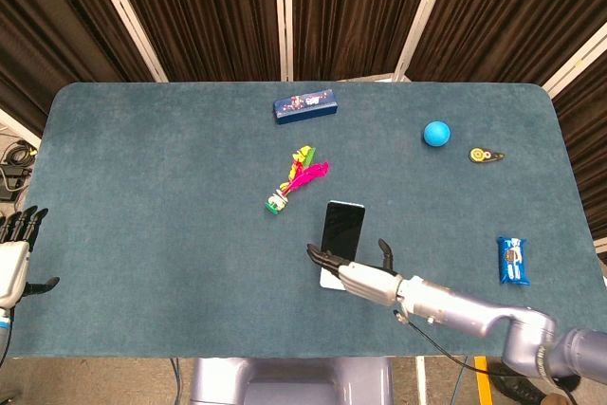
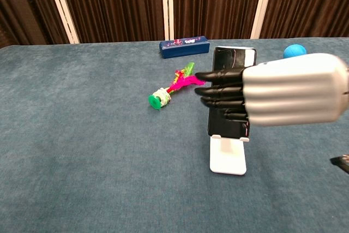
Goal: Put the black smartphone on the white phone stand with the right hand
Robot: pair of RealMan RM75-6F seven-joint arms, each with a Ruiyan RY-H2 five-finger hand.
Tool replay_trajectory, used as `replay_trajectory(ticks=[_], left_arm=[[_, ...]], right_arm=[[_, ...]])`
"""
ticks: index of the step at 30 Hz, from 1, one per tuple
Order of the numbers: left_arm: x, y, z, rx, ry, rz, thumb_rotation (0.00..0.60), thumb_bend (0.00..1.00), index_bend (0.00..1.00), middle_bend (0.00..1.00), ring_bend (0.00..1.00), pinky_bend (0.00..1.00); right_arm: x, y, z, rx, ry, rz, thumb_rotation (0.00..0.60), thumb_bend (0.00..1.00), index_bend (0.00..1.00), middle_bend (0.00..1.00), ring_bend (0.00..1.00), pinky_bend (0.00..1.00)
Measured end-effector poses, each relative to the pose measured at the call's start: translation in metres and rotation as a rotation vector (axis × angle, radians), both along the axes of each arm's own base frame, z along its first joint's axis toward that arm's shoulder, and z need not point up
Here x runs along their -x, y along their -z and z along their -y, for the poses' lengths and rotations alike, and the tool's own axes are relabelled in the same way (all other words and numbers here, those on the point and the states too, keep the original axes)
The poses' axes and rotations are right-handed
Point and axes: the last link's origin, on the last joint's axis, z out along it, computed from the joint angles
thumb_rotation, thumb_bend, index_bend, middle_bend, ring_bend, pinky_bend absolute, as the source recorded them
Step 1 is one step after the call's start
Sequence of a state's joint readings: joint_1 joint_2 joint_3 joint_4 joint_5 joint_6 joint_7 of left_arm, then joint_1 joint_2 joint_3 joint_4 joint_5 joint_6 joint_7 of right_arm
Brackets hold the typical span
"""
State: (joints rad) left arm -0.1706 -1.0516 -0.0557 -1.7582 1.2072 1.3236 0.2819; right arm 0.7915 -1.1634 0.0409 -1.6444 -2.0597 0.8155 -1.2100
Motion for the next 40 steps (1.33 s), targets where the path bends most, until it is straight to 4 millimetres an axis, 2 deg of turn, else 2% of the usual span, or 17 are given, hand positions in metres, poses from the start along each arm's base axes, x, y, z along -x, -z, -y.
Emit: replay_trajectory(ticks=[4, 7, 13, 16, 20, 24, 28, 32, 40], left_arm=[[-0.002, -0.001, 0.002, -0.002, 0.009, 0.006, 0.600, 0.00, 0.00, 0.00, 0.00, 0.00], [-0.003, -0.002, 0.002, -0.001, 0.015, 0.010, 0.600, 0.00, 0.00, 0.00, 0.00, 0.00], [-0.005, 0.000, 0.005, 0.009, 0.025, 0.016, 0.600, 0.00, 0.00, 0.00, 0.00, 0.00], [-0.007, 0.000, 0.007, 0.010, 0.034, 0.020, 0.600, 0.00, 0.00, 0.00, 0.00, 0.00], [-0.011, -0.002, 0.010, 0.005, 0.052, 0.029, 0.600, 0.00, 0.00, 0.00, 0.00, 0.00], [-0.013, -0.005, 0.014, -0.002, 0.067, 0.038, 0.600, 0.00, 0.00, 0.00, 0.00, 0.00], [-0.016, -0.008, 0.017, -0.012, 0.090, 0.049, 0.600, 0.00, 0.00, 0.00, 0.00, 0.00], [-0.019, -0.011, 0.021, -0.022, 0.114, 0.065, 0.600, 0.00, 0.00, 0.00, 0.00, 0.00], [-0.021, -0.020, 0.027, -0.042, 0.142, 0.099, 0.600, 0.00, 0.00, 0.00, 0.00, 0.00]], right_arm=[[0.005, -0.016, -0.005, 0.000, 0.012, 0.053, 0.600, 0.18, 0.21, 0.13, 0.01, 0.05], [0.011, -0.032, -0.007, 0.000, 0.026, 0.115, 0.600, 0.14, 0.16, 0.09, 0.01, 0.04], [0.034, -0.073, -0.005, -0.001, 0.070, 0.264, 0.600, 0.03, 0.09, 0.07, 0.00, 0.03], [0.051, -0.096, -0.006, -0.011, 0.121, 0.360, 0.600, 0.00, 0.05, 0.03, 0.00, 0.02], [0.078, -0.123, -0.009, -0.012, 0.287, 0.538, 0.600, 0.00, 0.00, 0.00, 0.00, 0.00], [0.106, -0.139, -0.013, 0.013, 0.519, 0.731, 0.600, 0.00, 0.00, 0.00, 0.00, 0.00], [0.128, -0.145, -0.027, 0.036, 0.760, 0.951, 0.600, 0.00, 0.00, 0.00, 0.00, 0.00], [0.144, -0.139, -0.053, 0.059, 0.953, 1.126, 0.600, 0.00, 0.00, 0.00, 0.00, 0.00], [0.160, -0.117, -0.096, 0.129, 1.063, 1.249, 0.600, 0.00, 0.00, 0.00, 0.00, 0.00]])
